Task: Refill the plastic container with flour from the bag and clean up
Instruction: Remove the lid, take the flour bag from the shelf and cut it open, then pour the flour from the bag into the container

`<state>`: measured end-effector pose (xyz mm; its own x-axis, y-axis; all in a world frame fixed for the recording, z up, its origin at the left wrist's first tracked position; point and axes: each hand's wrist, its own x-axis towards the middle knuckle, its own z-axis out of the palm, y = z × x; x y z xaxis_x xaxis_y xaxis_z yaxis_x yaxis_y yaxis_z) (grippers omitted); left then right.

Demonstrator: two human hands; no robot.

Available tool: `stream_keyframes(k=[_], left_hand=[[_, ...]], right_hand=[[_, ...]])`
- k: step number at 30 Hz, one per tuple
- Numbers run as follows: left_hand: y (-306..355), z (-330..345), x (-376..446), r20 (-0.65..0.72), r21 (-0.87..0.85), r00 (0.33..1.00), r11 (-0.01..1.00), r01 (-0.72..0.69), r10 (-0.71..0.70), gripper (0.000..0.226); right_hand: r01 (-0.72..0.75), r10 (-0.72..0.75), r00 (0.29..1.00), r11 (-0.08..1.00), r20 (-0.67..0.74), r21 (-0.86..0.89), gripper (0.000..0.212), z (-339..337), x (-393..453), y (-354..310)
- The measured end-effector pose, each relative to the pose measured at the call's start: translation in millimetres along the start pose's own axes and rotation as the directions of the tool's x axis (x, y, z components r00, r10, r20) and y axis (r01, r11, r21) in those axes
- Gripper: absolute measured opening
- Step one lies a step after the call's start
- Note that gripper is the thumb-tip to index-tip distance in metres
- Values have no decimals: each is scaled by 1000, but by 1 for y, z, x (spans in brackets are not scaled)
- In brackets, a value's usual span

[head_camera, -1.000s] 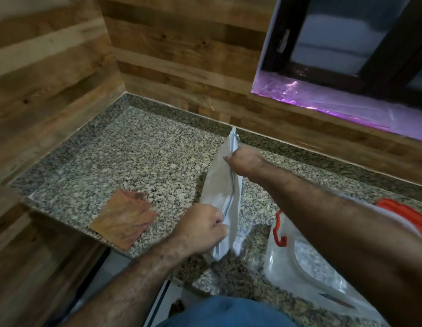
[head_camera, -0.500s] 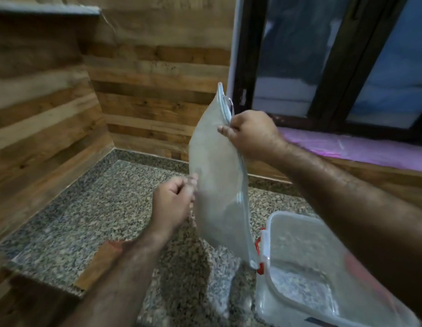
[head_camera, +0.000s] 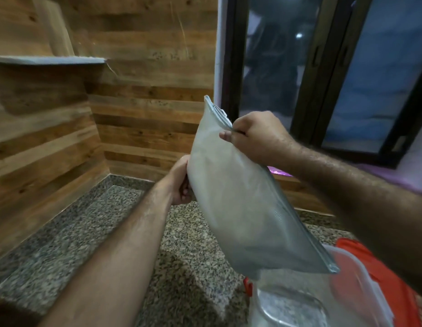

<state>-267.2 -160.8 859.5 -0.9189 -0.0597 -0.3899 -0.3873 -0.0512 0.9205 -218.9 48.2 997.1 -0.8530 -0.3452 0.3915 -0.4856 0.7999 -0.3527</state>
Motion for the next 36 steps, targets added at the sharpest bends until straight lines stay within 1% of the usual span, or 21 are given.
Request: stream_keyframes(k=[2,5,8,9,11,12,13,15,18,20,23,26,28,33,36], left_hand=[[-1,-1,2,-36,8,999,1000,-20,20,41],[4,1,-2,-70,3,995,998,-67,67,39],[8,0,-2,-83,-80,987,987,-141,135,43],[9,0,-4,-87,-133,983,977,-169,159,41],[16,5,-13,-121,-223,971,948,-228,205,27],[20,7,-18,-141,-250,964,934,-253,223,24],[24,9,-23,-165,-259,956,925,-279,242,26],[31,17,-33,-221,-251,931,906,-341,290,33],[39,29,-45,-310,-228,881,871,-435,358,23],[42,36,-48,-372,-213,844,849,-483,386,19],[43,49,-52,-411,-185,803,824,-536,430,18],[43,66,-58,-436,-175,778,806,-566,452,26],[42,76,-63,-443,-174,772,801,-573,456,24],[38,96,-77,-415,-96,768,815,-571,489,20],[38,108,-86,-386,-41,761,814,-579,521,22]], right_hand=[[1,-1,1000,1000,-6,25,43,-6,-6,2],[12,-10,1000,997,-21,77,42,-13,-14,5],[19,-11,999,987,-49,157,48,-19,-24,14],[16,-6,998,983,-59,183,49,-21,-26,18],[11,7,996,978,-85,207,50,-22,-31,30],[2,18,995,979,-97,202,49,-20,-33,35],[-1,24,993,980,-114,198,49,-20,-36,41],[10,18,990,981,-142,195,50,-16,-44,55],[-8,47,990,962,-135,273,43,-7,-53,76],[-26,72,988,950,-138,311,44,-2,-56,91],[-40,96,983,945,-159,323,49,0,-62,112],[-75,125,984,935,-125,347,41,1,-71,132],[-109,152,985,918,-83,382,36,2,-78,144],[-146,186,981,903,-60,404,48,11,-98,168],[-156,191,981,877,-32,455,40,14,-109,178]])
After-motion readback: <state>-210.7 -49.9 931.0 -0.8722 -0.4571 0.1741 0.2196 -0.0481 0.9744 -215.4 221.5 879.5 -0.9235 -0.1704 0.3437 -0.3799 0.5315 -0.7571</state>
